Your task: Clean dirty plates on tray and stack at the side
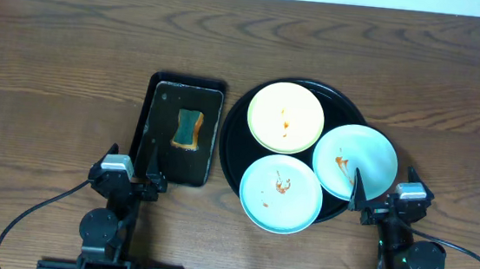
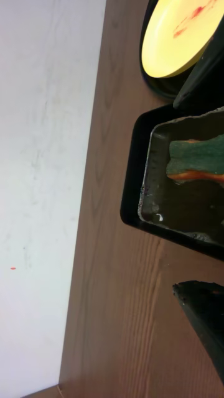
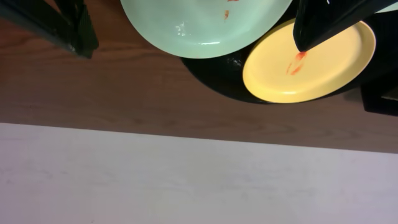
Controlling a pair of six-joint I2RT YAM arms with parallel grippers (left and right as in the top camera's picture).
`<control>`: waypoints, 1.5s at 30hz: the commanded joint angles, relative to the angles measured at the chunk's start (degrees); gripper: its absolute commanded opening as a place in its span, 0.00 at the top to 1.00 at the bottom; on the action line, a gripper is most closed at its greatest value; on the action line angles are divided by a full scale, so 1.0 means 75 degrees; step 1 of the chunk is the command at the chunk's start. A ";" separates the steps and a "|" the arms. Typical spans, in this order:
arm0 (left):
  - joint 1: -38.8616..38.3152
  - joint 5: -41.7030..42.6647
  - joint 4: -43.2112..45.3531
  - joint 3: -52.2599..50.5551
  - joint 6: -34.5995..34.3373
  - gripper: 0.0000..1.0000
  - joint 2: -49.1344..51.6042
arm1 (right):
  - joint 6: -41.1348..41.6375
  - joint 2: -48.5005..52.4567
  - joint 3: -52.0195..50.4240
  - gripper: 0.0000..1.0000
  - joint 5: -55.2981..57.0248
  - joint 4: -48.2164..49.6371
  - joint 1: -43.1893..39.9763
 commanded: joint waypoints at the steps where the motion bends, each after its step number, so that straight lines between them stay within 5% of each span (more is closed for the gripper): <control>1: 0.0032 0.0044 -0.0358 -0.0055 0.0128 0.14 -0.0044 | -0.0082 0.0017 -0.0009 0.01 0.0015 -0.0032 0.0058; 24: 0.0032 0.0044 -0.0775 0.0501 -0.0166 0.14 0.0606 | 0.1037 0.0114 0.0289 0.01 -0.0017 -0.0315 0.0058; 32: 0.0032 0.0044 -0.1926 0.2532 -0.0163 0.14 0.2725 | 0.1037 0.1335 0.1763 0.01 -0.0364 -0.1647 0.0058; 45: 0.0023 0.0195 -0.5010 0.7096 -0.0154 0.14 0.7318 | 0.1029 0.5878 0.5636 0.01 -0.1046 -0.4884 0.0073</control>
